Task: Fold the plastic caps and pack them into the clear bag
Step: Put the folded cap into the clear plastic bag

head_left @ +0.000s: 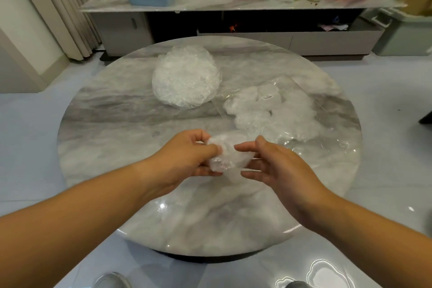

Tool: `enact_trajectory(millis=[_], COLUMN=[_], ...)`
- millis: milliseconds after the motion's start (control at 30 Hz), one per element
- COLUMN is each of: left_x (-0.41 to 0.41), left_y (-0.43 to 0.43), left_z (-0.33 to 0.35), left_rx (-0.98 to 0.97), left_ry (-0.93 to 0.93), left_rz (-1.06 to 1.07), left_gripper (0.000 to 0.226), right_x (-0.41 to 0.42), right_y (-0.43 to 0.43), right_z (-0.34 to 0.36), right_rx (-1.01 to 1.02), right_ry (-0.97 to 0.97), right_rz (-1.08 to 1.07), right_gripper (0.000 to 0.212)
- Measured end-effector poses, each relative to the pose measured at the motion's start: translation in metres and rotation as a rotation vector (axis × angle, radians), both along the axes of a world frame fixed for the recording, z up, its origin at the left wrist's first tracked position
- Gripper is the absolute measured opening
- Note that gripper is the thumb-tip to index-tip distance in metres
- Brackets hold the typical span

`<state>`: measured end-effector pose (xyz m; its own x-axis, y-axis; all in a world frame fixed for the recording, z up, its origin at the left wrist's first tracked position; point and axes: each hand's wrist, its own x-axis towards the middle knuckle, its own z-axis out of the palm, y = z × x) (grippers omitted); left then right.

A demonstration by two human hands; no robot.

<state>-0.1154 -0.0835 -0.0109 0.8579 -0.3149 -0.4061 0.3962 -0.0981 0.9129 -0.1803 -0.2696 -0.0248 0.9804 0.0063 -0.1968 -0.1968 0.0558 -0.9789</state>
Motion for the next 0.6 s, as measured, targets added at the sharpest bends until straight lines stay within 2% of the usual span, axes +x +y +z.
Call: enact_trajectory(millis=[167,233,300,400,500,600], left_x=[-0.001,0.000,0.000,-0.005,-0.011,-0.013], left_y=[-0.037,-0.051,-0.064,-0.081,-0.094,-0.102], left_z=[0.005,0.005,0.004,-0.001,-0.016,-0.031], left_rx=[-0.124,-0.130,0.019,0.370,0.597,0.812], left_ry=[0.035,0.013,-0.124,-0.452,-0.711,-0.862], left_rz=[-0.031,-0.067,-0.140,-0.364,-0.662,-0.850], left_gripper=[0.007,0.012,0.024,0.031,0.043,0.058], right_x=[0.005,0.008,0.012,0.015,0.011,0.004], right_y=[-0.038,-0.057,-0.079,-0.119,-0.147,-0.163], right_z=[0.013,0.016,0.019,0.016,-0.001,-0.016], right_rx=[-0.099,-0.134,-0.126,-0.163,-0.280,-0.418], right_ry=[-0.005,-0.018,-0.027,-0.012,0.064,0.122], right_rz=[-0.088,-0.151,-0.243,-0.347,-0.328,-0.268], right_gripper=[0.053,0.058,0.065,0.074,0.080,0.081])
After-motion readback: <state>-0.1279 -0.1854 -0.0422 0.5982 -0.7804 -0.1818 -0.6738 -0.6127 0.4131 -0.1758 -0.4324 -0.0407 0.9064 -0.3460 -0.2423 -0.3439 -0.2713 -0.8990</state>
